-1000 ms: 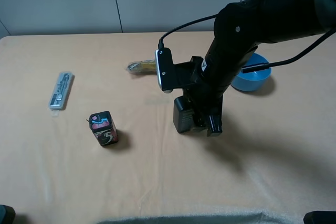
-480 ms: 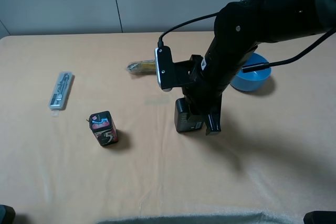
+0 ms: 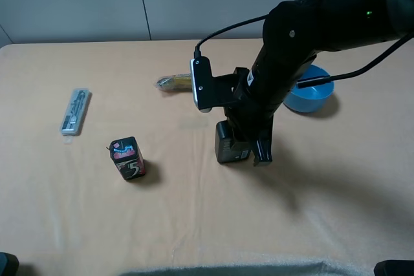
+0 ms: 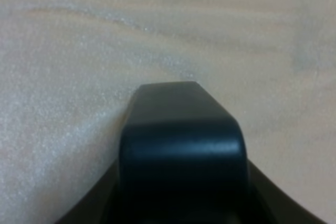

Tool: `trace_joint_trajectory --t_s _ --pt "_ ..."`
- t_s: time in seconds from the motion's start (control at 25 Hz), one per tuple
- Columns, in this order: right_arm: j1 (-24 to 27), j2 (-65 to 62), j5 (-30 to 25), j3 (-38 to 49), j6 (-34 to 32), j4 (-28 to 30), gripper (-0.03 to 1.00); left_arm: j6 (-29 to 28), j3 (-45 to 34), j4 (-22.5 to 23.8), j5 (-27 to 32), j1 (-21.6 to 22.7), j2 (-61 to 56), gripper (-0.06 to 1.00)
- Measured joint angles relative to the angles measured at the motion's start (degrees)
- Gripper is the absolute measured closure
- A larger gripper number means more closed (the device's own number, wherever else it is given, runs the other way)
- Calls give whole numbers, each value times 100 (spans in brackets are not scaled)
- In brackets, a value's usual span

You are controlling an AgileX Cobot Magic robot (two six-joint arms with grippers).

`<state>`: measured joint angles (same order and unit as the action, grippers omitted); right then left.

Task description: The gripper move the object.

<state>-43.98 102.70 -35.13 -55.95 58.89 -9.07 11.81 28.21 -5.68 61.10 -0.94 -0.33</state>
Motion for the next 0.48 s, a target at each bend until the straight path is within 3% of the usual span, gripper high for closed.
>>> trace_joint_trajectory --t_s 0.48 --pt "0 -278 -535 -365 -358 -23 67 0 0 0 0 0 0 -5"
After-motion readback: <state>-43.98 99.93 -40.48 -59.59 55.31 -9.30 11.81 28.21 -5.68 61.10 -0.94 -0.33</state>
